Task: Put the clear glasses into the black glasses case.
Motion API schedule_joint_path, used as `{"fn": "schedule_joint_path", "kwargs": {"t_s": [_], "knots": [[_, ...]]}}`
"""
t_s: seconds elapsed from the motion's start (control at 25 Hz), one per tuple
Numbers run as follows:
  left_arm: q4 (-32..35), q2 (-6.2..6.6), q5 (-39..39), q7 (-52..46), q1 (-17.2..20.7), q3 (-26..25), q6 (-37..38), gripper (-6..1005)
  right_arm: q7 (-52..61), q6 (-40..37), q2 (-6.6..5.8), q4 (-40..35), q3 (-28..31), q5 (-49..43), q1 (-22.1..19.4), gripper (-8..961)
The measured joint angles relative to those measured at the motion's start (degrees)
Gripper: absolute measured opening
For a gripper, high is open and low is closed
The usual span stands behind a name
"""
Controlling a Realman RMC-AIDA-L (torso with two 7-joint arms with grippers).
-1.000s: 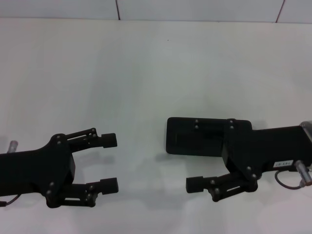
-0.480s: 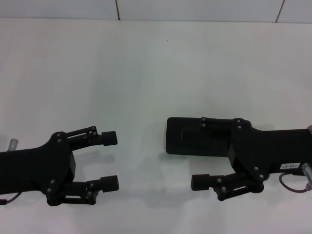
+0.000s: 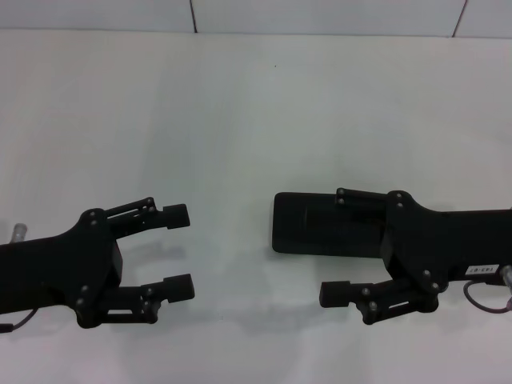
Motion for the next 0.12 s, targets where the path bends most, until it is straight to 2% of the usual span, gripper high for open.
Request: {"fn": "schedule_joint_path", "kwargs": {"t_s": [0.12], "knots": [[0.0, -0.12, 0.0, -0.1, -0.2, 0.0, 0.0, 883, -0.1, 0.0, -0.26, -0.2, 0.0, -0.3, 0.4, 886]]}}
